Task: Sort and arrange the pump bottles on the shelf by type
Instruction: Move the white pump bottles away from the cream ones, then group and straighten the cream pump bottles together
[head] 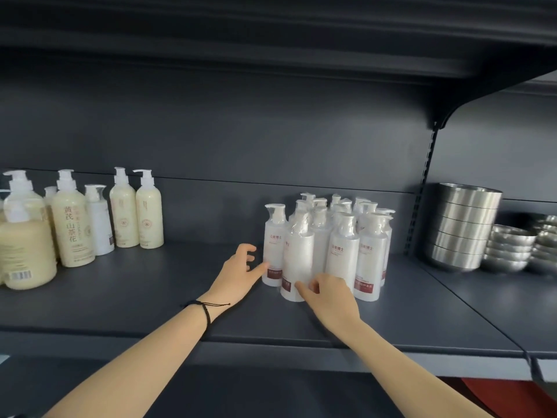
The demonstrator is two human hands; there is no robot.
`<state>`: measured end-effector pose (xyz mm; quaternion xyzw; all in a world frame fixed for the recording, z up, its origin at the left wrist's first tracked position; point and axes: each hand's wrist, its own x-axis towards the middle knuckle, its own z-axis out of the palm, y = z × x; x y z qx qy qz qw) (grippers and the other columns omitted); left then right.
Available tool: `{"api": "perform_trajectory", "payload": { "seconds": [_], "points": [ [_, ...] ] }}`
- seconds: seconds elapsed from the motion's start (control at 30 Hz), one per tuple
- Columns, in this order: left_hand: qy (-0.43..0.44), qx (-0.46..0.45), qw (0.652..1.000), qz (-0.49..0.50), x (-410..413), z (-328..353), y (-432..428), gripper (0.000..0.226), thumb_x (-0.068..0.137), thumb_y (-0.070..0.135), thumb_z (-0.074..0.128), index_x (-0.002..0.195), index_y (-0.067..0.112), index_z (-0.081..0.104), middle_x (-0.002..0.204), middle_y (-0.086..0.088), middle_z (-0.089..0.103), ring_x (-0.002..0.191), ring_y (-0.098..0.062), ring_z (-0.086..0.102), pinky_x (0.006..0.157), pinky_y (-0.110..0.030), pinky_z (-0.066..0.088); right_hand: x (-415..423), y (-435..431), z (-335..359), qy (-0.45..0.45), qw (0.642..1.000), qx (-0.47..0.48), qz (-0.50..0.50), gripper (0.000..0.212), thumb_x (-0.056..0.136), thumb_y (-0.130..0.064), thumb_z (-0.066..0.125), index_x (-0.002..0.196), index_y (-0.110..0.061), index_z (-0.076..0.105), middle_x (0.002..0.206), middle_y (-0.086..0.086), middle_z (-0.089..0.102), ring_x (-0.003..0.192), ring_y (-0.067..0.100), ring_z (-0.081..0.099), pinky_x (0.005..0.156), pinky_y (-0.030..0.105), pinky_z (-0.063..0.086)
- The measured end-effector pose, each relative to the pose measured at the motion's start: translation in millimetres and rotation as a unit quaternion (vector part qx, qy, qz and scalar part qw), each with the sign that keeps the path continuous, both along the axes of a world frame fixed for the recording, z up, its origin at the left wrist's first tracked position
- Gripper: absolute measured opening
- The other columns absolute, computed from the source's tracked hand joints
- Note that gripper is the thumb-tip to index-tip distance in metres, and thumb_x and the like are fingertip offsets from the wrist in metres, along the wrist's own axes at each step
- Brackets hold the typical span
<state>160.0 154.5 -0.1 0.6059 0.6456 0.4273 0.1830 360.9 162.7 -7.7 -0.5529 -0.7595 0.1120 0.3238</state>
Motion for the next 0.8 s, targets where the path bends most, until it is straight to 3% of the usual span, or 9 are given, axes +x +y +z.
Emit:
{"api": "perform_trajectory", "payload": {
  "seconds": [0.07,0.17,0.27,0.37,0.57,0.8],
  "points": [
    [0.12,-0.003,0.993,0.021,-15,-1,-13,0.044,0.092,0.043,0.052,0.13,0.023,0.042,0.131,0.0,0.052,0.114,-0.016,0.053,0.095,-0.034,0.046,-8,-6,4,-0.03,0.998,0.015,0.044,0.031,0.091,-0.047,0.056,0.073,-0.021,0.051,0.071,-0.008,0.057,0.062,0.006,0.052,0.058,0.017,0.041],
    [0.346,-0.003,0.935,0.075,-40,1,-34,0.038,0.094,0.05,0.044,0.124,0.026,0.048,0.123,0.005,0.057,0.11,-0.015,0.055,0.088,-0.034,0.048,-29,-17,11,-0.089,0.987,0.052,0.125,0.027,0.09,-0.047,0.055,0.084,-0.021,0.058,0.084,-0.006,0.063,0.074,0.009,0.059,0.069,0.021,0.05],
    [0.447,-0.025,0.886,0.125,-71,1,-56,0.039,0.093,0.052,0.041,0.119,0.025,0.052,0.117,0.004,0.058,0.11,-0.017,0.054,0.086,-0.034,0.043,-58,-22,16,-0.159,0.967,0.081,0.184,0.031,0.091,-0.049,0.053,0.104,-0.022,0.059,0.104,-0.006,0.063,0.091,0.012,0.061,0.08,0.027,0.052],
    [0.478,-0.065,0.859,0.172,-106,-1,-79,0.04,0.093,0.052,0.04,0.117,0.023,0.053,0.113,0.001,0.059,0.108,-0.02,0.054,0.083,-0.034,0.042,-93,-20,19,-0.191,0.954,0.072,0.22,0.043,0.089,-0.052,0.053,0.124,-0.026,0.052,0.122,-0.007,0.056,0.105,0.015,0.058,0.086,0.034,0.052],
    [0.504,-0.067,0.828,0.235,-186,7,-104,0.043,0.094,0.05,0.039,0.124,0.022,0.048,0.119,-0.001,0.057,0.111,-0.022,0.053,0.079,-0.035,0.042,-173,-14,19,-0.201,0.947,0.088,0.233,0.049,0.09,-0.05,0.053,0.134,-0.028,0.047,0.13,-0.007,0.053,0.113,0.017,0.055,0.086,0.034,0.05],
    [0.422,0.009,0.87,0.255,-272,26,-114,0.038,0.093,0.044,0.045,0.126,0.026,0.05,0.121,0.004,0.056,0.103,-0.016,0.055,0.066,-0.03,0.047,-263,-3,30,-0.207,0.947,0.079,0.231,0.056,0.09,-0.051,0.052,0.14,-0.029,0.039,0.132,-0.005,0.05,0.116,0.018,0.053,0.086,0.035,0.05]
  ]
}}
